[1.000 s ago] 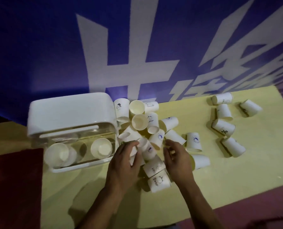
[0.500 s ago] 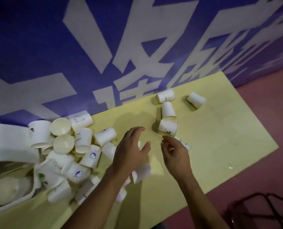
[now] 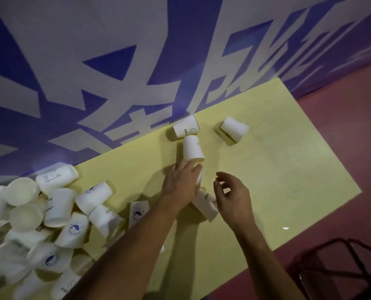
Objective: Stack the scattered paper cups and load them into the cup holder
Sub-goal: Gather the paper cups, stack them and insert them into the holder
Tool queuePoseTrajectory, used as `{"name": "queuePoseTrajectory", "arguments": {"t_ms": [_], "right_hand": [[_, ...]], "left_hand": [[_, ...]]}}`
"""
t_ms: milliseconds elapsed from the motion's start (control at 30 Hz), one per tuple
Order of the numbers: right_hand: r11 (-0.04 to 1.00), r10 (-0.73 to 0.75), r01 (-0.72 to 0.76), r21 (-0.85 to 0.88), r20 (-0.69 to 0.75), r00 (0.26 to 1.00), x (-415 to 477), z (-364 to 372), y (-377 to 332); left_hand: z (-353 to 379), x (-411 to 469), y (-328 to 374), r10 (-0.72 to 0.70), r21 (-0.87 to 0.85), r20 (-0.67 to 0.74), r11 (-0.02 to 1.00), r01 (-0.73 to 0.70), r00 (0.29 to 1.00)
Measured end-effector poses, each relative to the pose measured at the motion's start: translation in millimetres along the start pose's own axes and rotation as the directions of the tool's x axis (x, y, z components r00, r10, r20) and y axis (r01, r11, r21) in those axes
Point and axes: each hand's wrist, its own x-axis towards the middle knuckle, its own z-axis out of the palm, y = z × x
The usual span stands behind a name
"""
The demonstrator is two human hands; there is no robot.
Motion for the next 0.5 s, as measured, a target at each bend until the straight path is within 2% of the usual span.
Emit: {"name": "queuePoseTrajectory", "arguments": {"t_ms": [100, 267, 400, 500], "right_hand": [[1.000, -0.004, 0.004, -0.013, 0.002, 1.000, 16, -3, 5], [0.999, 0.008, -0.008, -0.048, -0.001, 1.000, 47, 2, 6], [0.992, 0.103, -0.098, -0.075, 0.063, 0.993, 75, 16, -3], [0.974, 0.203, -0.179, -0.137, 0.194, 0.960, 93, 34, -11]], "left_hand": [[5, 7, 0, 0.003, 0.059, -0.005, 0.998, -0.002, 1.000], [9, 14, -8, 0.009, 0.047, 0.006, 0.999, -0.010, 1.000], [5, 5, -25, -0.072, -0.047, -0.022, 0.996, 0.071, 0.997], [1, -12, -35, -0.142, -0.198, -0.053, 0.972, 0.129, 0.988]]}}
